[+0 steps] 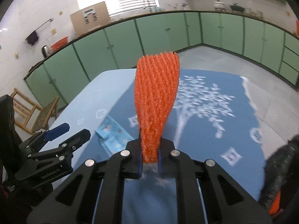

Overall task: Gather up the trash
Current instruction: 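Grasp the light-blue milk carton with the left tool while the right tool holds the sponge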

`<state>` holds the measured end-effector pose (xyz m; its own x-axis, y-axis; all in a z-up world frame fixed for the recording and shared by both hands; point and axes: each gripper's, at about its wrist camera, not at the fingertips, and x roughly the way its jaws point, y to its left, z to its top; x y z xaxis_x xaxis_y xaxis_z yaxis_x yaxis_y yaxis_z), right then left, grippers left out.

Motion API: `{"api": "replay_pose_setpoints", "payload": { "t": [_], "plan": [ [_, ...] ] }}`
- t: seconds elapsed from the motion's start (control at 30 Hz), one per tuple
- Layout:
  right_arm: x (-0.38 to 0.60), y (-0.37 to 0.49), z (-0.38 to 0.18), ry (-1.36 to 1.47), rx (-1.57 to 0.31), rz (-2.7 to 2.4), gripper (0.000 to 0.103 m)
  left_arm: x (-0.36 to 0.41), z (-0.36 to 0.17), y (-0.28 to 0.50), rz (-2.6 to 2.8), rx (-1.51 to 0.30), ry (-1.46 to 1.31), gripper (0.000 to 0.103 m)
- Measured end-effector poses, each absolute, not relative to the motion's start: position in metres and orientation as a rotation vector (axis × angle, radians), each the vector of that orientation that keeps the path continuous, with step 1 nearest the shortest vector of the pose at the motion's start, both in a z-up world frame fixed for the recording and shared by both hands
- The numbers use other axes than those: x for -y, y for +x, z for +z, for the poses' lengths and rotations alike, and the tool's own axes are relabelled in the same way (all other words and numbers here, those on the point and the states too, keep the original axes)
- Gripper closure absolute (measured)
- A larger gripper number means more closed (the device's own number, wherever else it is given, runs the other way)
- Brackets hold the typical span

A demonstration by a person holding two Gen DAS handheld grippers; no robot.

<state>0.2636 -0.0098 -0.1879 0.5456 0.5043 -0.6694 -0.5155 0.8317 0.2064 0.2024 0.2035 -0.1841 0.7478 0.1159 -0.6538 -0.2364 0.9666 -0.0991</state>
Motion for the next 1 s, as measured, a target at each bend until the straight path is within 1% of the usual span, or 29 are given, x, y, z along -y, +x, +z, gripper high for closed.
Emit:
{"api": "replay_pose_setpoints", "payload": {
  "t": [0.33, 0.57, 0.7, 0.8, 0.87, 0.93, 0.97, 1.0],
  "plan": [
    [0.067, 0.256, -0.199, 0.014, -0.818, 0.516, 0.093, -0.149, -0.187, 0.211, 0.104, -0.715, -0.154, 0.028],
    [0.083, 0.254, -0.202, 0.034, -0.824, 0.503, 0.093, -0.123, -0.193, 0.217, 0.082, -0.730, -0.117, 0.028],
    [0.086, 0.255, -0.203, 0.044, -0.826, 0.504, 0.092, -0.112, -0.200, 0.224, 0.080, -0.753, -0.078, 0.039],
    [0.086, 0.257, -0.203, 0.048, -0.829, 0.507, 0.092, -0.107, -0.206, 0.230, 0.096, -0.774, -0.055, 0.043],
    [0.085, 0.258, -0.204, 0.049, -0.832, 0.507, 0.092, -0.107, -0.210, 0.232, 0.097, -0.793, -0.059, 0.051],
    [0.085, 0.257, -0.205, 0.054, -0.835, 0.507, 0.092, -0.110, -0.214, 0.236, 0.089, -0.820, -0.071, 0.068],
    [0.086, 0.258, -0.205, 0.055, -0.836, 0.508, 0.092, -0.110, -0.214, 0.236, 0.084, -0.817, -0.075, 0.068],
    [0.085, 0.258, -0.205, 0.055, -0.837, 0.508, 0.092, -0.110, -0.214, 0.235, 0.078, -0.810, -0.080, 0.074]
  ]
}}
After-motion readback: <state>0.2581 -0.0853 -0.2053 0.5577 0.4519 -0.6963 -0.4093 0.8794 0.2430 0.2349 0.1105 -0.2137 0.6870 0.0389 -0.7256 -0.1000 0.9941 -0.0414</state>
